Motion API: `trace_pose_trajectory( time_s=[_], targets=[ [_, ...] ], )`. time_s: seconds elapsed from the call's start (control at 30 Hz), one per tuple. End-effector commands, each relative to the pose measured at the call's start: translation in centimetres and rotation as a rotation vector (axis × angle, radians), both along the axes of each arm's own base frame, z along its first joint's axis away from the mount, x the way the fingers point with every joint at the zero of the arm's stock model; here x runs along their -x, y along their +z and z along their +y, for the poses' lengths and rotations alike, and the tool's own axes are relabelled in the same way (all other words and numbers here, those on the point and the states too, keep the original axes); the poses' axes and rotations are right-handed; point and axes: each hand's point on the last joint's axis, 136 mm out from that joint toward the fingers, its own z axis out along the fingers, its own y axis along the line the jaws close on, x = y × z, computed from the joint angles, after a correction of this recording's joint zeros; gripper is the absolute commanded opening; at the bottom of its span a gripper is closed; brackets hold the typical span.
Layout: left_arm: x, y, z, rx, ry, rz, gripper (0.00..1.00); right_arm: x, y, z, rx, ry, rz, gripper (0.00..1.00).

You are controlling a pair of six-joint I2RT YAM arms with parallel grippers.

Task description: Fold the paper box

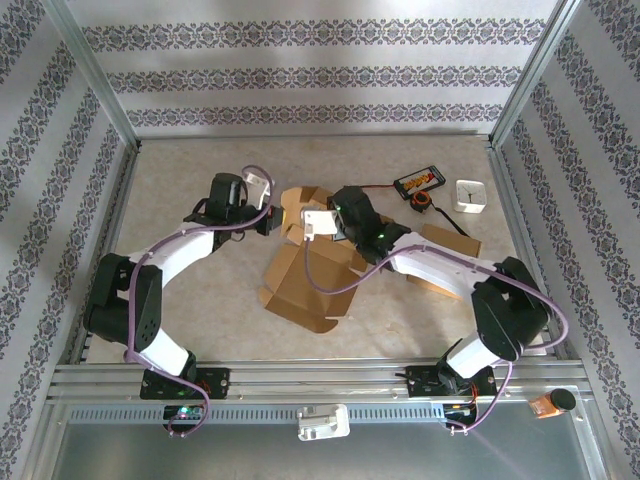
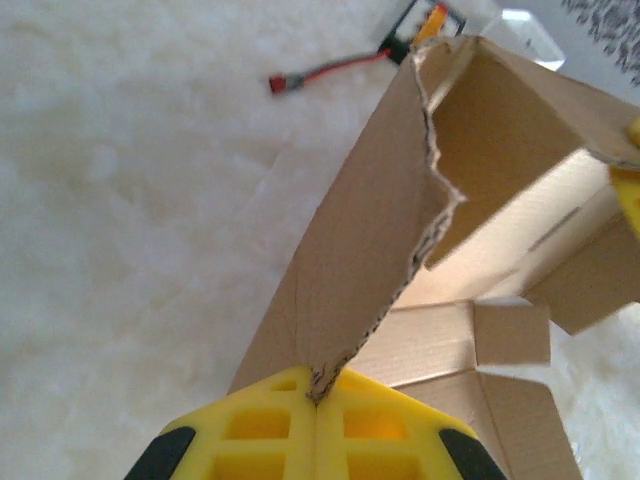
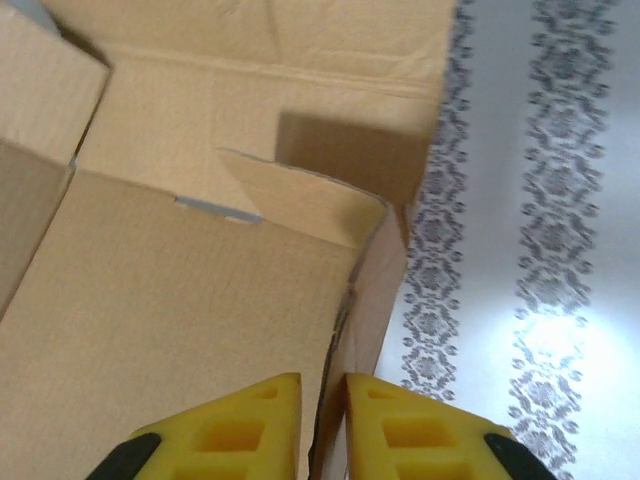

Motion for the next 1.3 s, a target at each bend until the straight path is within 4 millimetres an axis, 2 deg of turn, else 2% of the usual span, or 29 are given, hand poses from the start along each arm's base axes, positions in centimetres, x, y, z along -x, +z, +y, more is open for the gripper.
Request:
trace_pose_trajectory(
  time_s=[0.0, 0.17, 0.23, 0.3, 0.37, 0.43, 0.53, 0.73, 0.83, 0.93, 1.1, 1.27],
  targets=[
    [-0.3, 1.2, -1.3, 0.031, -0.039, -0.098, 0.0, 0.3, -2.5, -0.3, 0.071, -0.008, 0.021, 0.23],
    [0.3, 0.3, -1.5, 0.029, -0.054, -0.127, 0.0, 2.0, -2.1, 1.2, 0.002, 0.01, 0.072, 0.45],
    [0.5, -0.1, -1.6, 0.014, -0.063, -0.155, 0.0, 2.9, -0.7, 1.9, -0.078, 0.006, 0.115, 0.53],
    [0.4, -0.3, -1.6, -0.011, -0.068, -0.192, 0.0, 4.5, 1.8, 2.7, -0.197, 0.029, 0.197, 0.71],
    [0.2, -0.3, -1.5, -0.033, -0.073, -0.23, 0.0, 6.3, 4.0, 3.3, -0.306, 0.063, 0.29, 0.84],
    [0.1, -0.2, -1.5, -0.05, -0.079, -0.26, 0.0, 7.3, 6.8, 3.3, -0.451, 0.057, 0.381, 0.89],
    [-0.2, 0.3, -1.6, -0.065, -0.088, -0.294, 0.0, 6.0, 10.6, 1.8, -0.696, -0.089, 0.522, 0.94],
    [-0.3, 1.2, -1.9, -0.06, -0.108, -0.332, 0.0, 2.7, 13.5, -1.7, -1.108, -0.367, 0.953, 0.88],
    [-0.2, 1.4, -2.1, -0.064, -0.117, -0.342, 0.0, 1.0, 13.0, -3.2, -1.254, -0.48, 1.157, 0.83],
    [-0.3, 1.4, -2.2, -0.067, -0.124, -0.34, 0.0, 0.0, 10.7, -4.3, -1.272, -0.577, 1.273, 0.81],
    [-0.3, 1.7, -2.2, -0.064, -0.126, -0.343, 0.0, 0.2, 6.1, -5.2, -1.248, -0.656, 1.377, 0.78],
    [-0.4, 1.8, -2.3, -0.065, -0.132, -0.339, 0.0, 1.0, 3.4, -5.0, -1.223, -0.681, 1.45, 0.72]
  ],
)
